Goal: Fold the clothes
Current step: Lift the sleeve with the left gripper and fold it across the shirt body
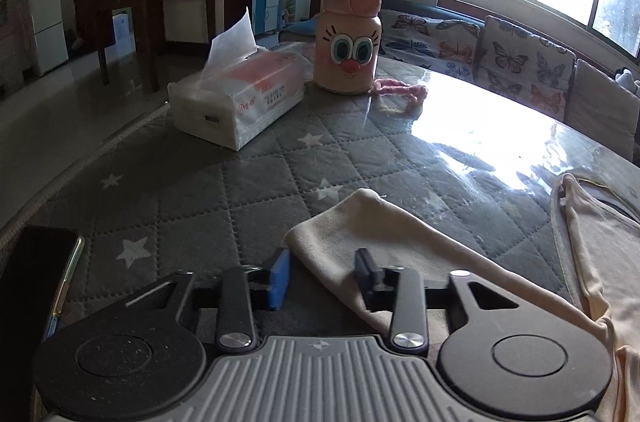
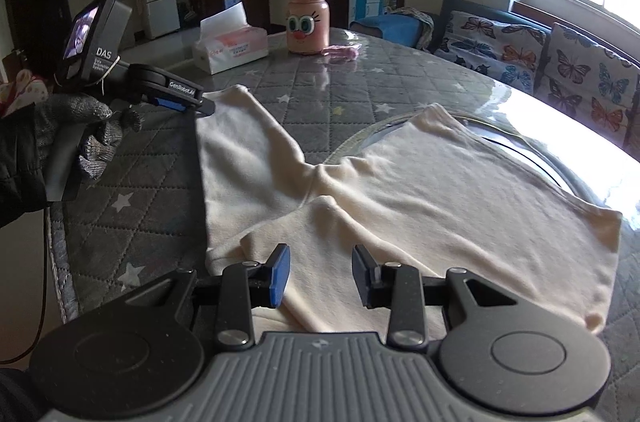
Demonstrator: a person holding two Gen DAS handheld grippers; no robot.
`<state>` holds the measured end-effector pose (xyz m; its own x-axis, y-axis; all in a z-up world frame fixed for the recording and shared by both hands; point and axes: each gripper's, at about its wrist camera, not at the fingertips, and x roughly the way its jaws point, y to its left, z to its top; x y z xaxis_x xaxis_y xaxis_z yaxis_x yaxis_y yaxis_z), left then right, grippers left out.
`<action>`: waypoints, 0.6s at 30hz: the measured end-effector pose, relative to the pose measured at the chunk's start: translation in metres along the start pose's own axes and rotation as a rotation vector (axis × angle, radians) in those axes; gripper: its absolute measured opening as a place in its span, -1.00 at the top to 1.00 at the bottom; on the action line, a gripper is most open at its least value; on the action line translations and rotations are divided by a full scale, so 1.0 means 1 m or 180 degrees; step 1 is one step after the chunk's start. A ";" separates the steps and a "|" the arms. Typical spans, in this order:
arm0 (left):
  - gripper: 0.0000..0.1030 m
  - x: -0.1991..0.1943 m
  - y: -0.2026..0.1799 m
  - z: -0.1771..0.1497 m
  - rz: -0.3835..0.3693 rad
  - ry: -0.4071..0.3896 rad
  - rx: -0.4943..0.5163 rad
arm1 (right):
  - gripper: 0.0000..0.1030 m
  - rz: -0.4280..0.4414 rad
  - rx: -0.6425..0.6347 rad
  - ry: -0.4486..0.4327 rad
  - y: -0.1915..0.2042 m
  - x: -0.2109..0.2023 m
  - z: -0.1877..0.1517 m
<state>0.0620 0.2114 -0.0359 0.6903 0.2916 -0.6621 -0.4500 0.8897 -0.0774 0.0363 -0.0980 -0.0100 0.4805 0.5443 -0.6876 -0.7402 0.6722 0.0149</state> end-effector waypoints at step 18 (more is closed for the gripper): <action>0.94 -0.113 -0.102 0.009 -0.1202 -0.0639 0.0579 | 0.34 -0.0383 0.0583 -0.0250 -0.046 -0.047 -0.026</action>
<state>0.0351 0.0909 0.0530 0.8909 -0.0183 -0.4538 -0.0517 0.9886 -0.1414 0.0356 -0.1679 0.0028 0.6005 0.4874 -0.6339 -0.5812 0.8105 0.0726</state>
